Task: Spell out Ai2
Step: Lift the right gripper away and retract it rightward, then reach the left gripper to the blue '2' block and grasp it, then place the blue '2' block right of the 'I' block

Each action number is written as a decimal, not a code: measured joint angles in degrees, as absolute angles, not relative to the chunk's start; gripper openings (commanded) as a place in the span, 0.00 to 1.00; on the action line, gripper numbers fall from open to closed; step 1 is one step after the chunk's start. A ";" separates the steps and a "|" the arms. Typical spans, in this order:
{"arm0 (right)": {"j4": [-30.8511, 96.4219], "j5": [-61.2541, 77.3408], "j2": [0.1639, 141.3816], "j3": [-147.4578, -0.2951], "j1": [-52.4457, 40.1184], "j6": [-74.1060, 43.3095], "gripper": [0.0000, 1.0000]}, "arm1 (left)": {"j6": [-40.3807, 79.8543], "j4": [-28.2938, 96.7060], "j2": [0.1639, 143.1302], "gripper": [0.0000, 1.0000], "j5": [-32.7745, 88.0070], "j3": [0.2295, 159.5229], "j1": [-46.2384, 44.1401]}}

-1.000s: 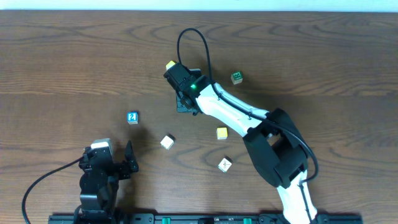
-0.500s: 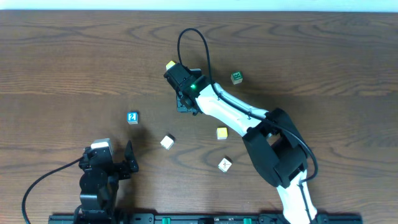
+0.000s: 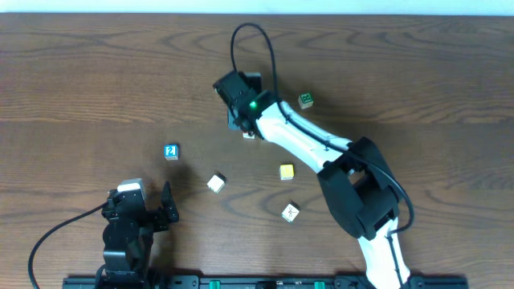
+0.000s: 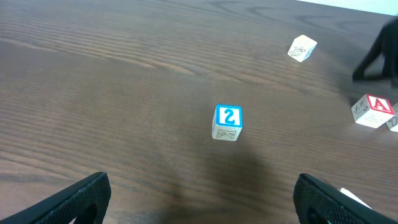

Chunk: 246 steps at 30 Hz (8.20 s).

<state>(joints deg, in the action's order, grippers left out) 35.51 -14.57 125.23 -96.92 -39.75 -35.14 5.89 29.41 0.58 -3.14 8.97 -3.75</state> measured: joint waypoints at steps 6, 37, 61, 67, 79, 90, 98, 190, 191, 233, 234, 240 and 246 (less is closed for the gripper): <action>41.32 -15.14 125.25 -111.74 -38.41 -29.80 0.74 | 5.89 29.43 0.58 0.95 -3.14 8.97 -3.75; 71.35 -23.90 74.61 -87.13 -38.41 -16.64 0.97 | 2.90 26.89 0.58 0.95 -11.18 8.80 -3.75; 58.02 -23.75 57.47 -72.90 -29.47 -16.03 0.99 | 2.68 28.16 53.89 0.95 -4.34 34.20 -3.75; 58.02 -23.40 57.47 -72.90 -29.47 -16.03 0.99 | 2.66 29.19 72.99 0.95 1.06 43.27 -3.75; 58.28 -23.38 57.47 -72.90 -29.47 -16.03 0.99 | 2.63 23.31 86.46 0.95 7.14 43.64 -3.75; 59.35 -23.35 57.47 -72.90 -29.47 -16.03 0.99 | 2.98 18.31 91.72 0.91 7.49 43.66 -3.75; 59.37 -23.35 57.47 -72.90 -29.47 -16.03 0.99 | 3.40 15.59 92.27 0.70 6.15 43.75 -3.75; 54.54 -29.85 44.18 -74.30 -28.34 -11.53 0.99 | 17.21 22.61 116.90 0.06 2.61 82.11 -40.14; 54.54 -29.85 44.18 -74.30 -28.34 -11.53 0.99 | 17.69 22.63 116.97 0.05 2.59 82.11 -40.14; 55.00 -29.85 44.18 -74.30 -28.32 -11.55 0.99 | 21.21 20.60 119.66 0.43 -0.71 82.11 -41.47; 55.00 -29.85 44.18 -74.30 -28.32 -11.55 0.98 | 21.21 20.27 119.66 0.44 -0.93 82.11 -41.47; 55.05 -29.87 44.18 -74.30 -28.32 -11.55 0.99 | 20.49 20.29 119.81 0.49 -4.80 84.55 -41.47; 56.14 -29.87 45.63 -73.69 -26.57 -11.53 0.84 | 18.02 26.00 119.83 0.45 -9.96 95.42 -41.45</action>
<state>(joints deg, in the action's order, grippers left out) 56.14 -29.87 45.63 -73.69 -26.57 -11.53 18.02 26.00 119.83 -9.96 95.42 -41.45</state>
